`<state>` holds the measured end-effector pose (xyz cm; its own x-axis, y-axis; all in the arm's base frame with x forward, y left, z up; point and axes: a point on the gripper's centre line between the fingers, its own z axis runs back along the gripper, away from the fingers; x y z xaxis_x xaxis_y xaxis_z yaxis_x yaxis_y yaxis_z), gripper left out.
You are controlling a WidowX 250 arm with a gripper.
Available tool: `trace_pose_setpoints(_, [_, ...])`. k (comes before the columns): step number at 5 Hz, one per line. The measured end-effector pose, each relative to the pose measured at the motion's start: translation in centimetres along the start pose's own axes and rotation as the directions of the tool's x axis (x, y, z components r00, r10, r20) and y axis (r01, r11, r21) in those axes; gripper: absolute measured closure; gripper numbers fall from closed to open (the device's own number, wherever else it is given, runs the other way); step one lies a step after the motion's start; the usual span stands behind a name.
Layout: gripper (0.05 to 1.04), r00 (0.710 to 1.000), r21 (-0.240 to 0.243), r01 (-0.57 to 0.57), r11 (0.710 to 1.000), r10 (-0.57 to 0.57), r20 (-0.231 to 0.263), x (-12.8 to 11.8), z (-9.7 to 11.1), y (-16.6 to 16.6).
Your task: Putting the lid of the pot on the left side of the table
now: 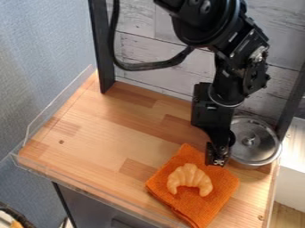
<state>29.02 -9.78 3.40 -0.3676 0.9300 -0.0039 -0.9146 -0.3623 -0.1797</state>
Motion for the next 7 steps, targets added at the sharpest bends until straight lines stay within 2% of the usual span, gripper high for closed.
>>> trace_pose_setpoints(1, [0.083, 1.0, 0.026, 0.002, 1.0, -0.003, 0.018, 0.2, -0.9, 0.4])
trace_pose_setpoints(3, [0.083, 0.999, 0.041, 0.043, 0.998, -0.044, 0.013, -1.6, -2.0, -1.8])
trace_pose_setpoints(4, [0.083, 0.997, 0.046, 0.065, 0.997, -0.063, -0.041, -3.1, -2.8, -2.6])
trace_pose_setpoints(6, [0.083, 0.994, 0.042, 0.087, 0.995, -0.084, -0.067, -5.4, -4.0, -4.2])
trace_pose_setpoints(7, [0.135, 0.993, 0.045, 0.098, 0.994, -0.095, -0.065, -5.9, -4.4, -4.5])
